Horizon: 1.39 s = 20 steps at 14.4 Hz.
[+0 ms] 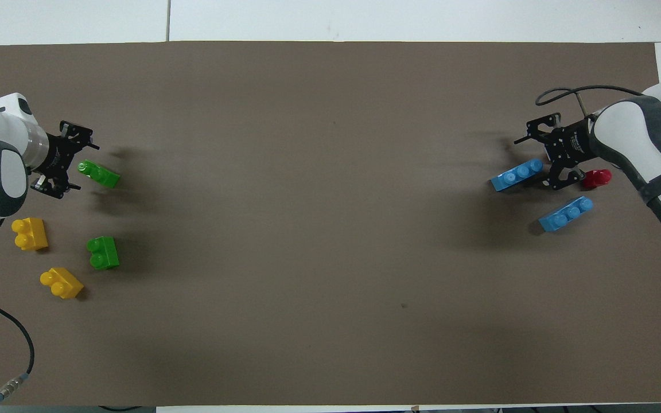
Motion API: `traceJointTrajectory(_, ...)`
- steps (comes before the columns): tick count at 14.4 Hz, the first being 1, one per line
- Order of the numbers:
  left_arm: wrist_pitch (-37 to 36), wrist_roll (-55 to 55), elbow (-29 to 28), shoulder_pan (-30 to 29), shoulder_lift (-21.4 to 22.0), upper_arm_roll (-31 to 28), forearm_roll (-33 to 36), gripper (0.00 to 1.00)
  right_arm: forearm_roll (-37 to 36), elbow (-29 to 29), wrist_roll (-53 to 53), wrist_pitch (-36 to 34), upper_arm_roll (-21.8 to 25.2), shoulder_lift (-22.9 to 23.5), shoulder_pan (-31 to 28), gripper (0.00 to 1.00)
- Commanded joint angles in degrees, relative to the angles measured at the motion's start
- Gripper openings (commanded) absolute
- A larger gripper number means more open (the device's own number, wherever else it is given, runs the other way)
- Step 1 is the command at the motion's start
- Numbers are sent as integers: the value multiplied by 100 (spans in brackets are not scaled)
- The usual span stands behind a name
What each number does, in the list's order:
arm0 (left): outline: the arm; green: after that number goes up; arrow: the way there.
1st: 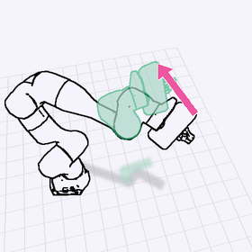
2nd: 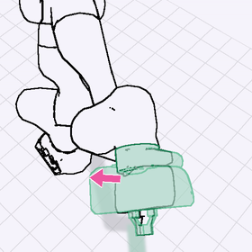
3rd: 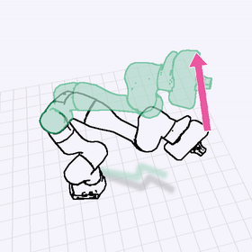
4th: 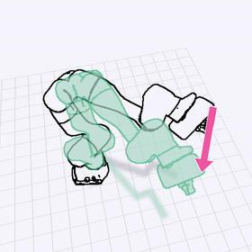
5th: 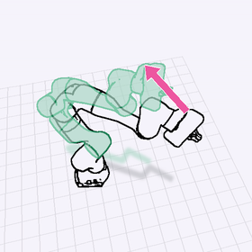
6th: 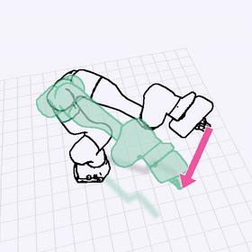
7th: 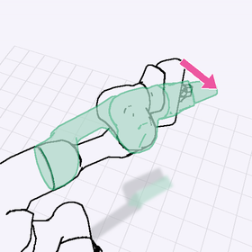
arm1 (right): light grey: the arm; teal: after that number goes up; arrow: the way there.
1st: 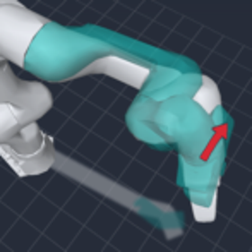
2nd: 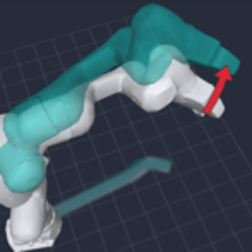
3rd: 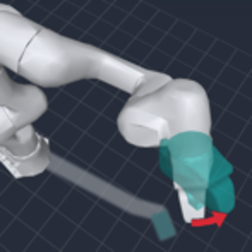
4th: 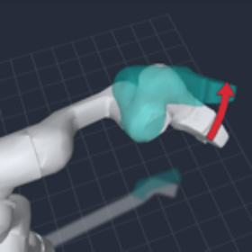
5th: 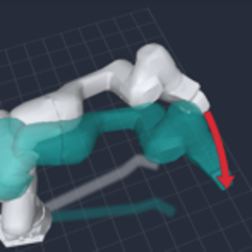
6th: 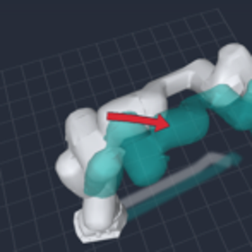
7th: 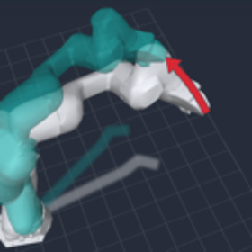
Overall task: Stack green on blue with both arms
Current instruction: 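Close the left gripper on the green brick while the right gripper grasps the blue brick, then lift the green brick with the left gripper while the right gripper carries the blue brick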
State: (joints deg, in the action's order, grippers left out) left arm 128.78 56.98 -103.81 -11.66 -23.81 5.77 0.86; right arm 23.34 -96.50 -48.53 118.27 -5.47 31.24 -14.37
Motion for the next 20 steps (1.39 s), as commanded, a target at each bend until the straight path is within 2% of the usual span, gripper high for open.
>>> traceJointTrajectory(1,42,103,63,-47,-106,21,73,100,163,-317,195,231,-42,-197,-101,94)
traceJointTrajectory(3,86,103,36,-47,-115,21,55,97,163,-317,186,223,-42,-197,-101,83)
traceJointTrajectory(5,112,103,19,-38,-115,21,55,87,163,-317,186,257,-42,-188,-66,70)
traceJointTrajectory(6,147,103,19,-38,-115,21,55,74,163,-308,186,258,-42,-188,-57,62)
traceJointTrajectory(7,147,103,19,-38,-115,30,55,51,163,-299,186,258,-42,-188,-57,57)
traceJointTrajectory(8,147,103,19,-29,-115,30,55,23,163,-290,186,258,-42,-188,-57,53)
traceJointTrajectory(9,156,103,19,-20,-115,30,55,1,163,-290,195,258,-42,-188,-48,50)
traceJointTrajectory(12,147,103,54,-3,-106,30,46,0,163,-290,195,293,-42,-188,-57,43)
traceJointTrajectory(13,139,112,71,15,-115,30,29,0,163,-282,203,293,-42,-188,-57,38)
traceJointTrajectory(16,95,112,124,59,-71,30,29,0,171,-264,230,275,-51,-180,-57,5)
traceJointTrajectory(17,34,121,168,68,-19,30,29,0,171,-255,273,240,-51,-180,-57,0)
traceJointTrajectory(20,-238,174,168,94,358,30,29,0,171,-229,458,222,-68,-180,4,0)
